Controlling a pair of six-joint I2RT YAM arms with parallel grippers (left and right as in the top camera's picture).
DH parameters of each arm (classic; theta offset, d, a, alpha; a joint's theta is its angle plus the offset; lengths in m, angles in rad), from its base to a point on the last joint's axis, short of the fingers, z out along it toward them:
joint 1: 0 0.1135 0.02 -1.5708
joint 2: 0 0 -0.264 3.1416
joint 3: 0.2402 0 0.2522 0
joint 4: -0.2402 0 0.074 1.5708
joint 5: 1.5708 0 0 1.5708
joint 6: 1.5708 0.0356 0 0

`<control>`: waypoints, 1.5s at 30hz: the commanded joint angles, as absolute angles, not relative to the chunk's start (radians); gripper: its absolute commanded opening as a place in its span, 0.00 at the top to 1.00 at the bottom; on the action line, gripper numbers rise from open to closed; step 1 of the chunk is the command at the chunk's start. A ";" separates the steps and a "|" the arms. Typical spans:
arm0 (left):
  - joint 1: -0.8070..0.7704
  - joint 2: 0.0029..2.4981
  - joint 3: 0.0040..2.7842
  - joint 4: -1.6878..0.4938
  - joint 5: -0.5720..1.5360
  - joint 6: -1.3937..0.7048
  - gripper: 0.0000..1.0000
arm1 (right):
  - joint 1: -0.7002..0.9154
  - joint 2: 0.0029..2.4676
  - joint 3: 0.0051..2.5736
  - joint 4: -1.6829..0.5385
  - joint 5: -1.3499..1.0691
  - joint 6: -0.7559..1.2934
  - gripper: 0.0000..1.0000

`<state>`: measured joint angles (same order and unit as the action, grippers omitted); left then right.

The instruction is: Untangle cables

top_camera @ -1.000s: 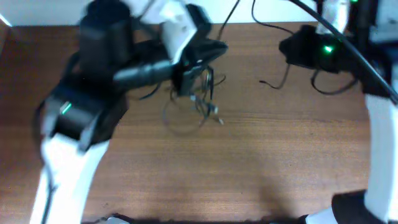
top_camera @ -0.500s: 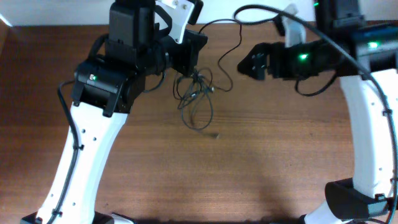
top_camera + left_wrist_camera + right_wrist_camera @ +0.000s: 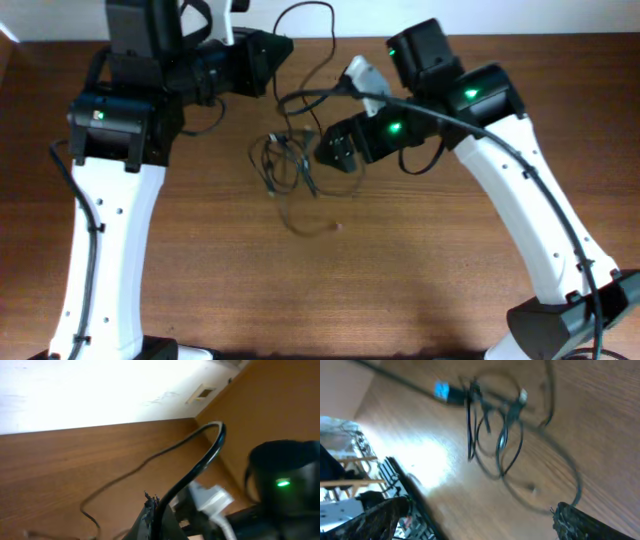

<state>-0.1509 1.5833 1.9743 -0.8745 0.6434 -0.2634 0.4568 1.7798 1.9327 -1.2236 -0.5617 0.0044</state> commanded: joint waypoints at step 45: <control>0.461 1.520 1.982 -0.740 0.921 -0.397 1.00 | -0.077 1.794 1.394 -1.087 -0.289 0.270 0.95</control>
